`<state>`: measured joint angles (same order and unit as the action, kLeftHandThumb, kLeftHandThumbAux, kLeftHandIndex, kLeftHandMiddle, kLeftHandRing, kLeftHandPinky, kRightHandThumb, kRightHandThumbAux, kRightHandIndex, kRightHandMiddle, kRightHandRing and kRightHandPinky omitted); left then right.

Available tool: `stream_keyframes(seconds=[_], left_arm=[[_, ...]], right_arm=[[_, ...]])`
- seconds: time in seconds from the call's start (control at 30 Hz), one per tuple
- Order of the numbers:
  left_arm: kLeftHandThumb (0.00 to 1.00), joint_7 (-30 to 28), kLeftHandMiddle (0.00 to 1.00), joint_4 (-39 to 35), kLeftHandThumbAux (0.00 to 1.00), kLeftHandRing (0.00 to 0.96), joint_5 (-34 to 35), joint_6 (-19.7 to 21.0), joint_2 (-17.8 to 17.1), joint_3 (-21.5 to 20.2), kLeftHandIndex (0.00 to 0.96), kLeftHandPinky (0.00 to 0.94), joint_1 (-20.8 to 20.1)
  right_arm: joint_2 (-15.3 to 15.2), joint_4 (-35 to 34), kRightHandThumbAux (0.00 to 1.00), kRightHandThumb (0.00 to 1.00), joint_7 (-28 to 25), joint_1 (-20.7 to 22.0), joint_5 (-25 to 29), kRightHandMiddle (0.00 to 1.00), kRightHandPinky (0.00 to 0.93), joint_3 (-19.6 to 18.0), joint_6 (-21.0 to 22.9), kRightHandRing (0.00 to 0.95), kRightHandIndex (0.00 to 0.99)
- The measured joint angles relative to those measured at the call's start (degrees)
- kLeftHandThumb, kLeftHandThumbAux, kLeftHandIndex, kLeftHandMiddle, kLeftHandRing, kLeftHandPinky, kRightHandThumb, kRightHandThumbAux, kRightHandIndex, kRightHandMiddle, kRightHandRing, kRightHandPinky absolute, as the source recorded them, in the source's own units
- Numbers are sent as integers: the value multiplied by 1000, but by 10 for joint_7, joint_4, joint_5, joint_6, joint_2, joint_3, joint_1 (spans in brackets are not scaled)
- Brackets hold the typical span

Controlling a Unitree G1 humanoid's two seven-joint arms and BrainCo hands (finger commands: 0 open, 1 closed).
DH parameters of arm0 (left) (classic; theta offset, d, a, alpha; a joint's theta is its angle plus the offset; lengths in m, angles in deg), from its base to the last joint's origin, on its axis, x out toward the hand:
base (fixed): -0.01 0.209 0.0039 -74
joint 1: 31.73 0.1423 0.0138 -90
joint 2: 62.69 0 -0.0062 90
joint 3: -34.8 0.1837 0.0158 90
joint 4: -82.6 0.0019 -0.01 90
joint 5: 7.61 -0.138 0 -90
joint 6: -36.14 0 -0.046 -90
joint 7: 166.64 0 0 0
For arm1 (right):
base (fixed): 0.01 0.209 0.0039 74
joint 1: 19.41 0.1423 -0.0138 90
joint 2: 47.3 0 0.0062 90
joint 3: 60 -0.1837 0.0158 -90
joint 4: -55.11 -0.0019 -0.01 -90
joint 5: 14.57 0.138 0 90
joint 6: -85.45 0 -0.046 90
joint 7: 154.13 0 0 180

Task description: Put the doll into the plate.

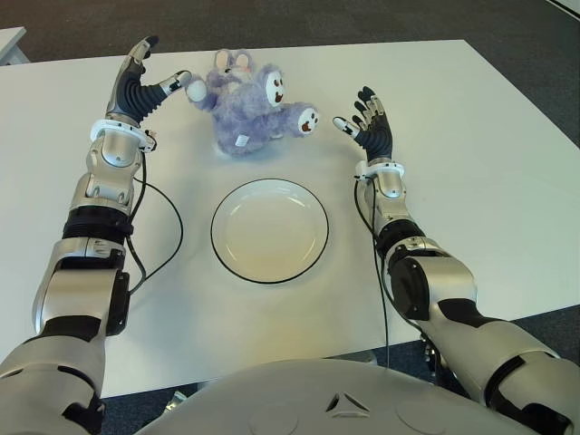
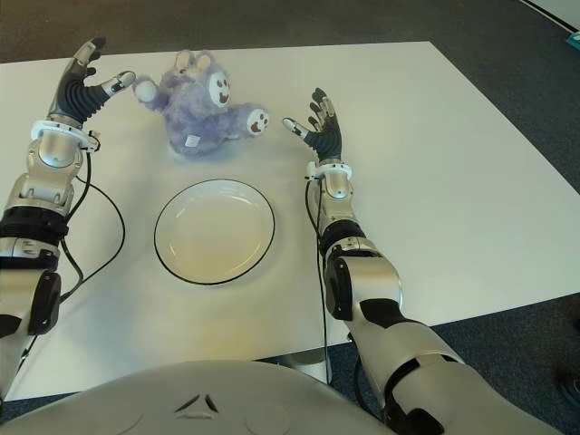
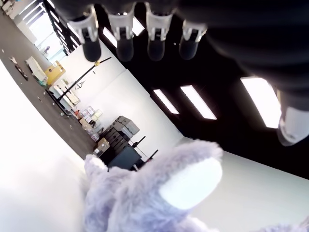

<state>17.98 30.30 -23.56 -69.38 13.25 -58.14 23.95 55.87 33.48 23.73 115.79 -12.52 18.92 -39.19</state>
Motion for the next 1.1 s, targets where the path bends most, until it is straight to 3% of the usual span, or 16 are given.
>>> stream_keyframes(seconds=[0.43,1.1], left_arm=[[115,11,0,-12,366,0,-26,-12,-5,20,0,0,7],[193,37,23,31,385,22,-62,-56,-13,47,0,0,-8]], right_arm=[[0,2,815,44,-1,1,0,65,79,0,0,59,61],[1,3,817,49,2,2,0,68,82,0,0,62,64]])
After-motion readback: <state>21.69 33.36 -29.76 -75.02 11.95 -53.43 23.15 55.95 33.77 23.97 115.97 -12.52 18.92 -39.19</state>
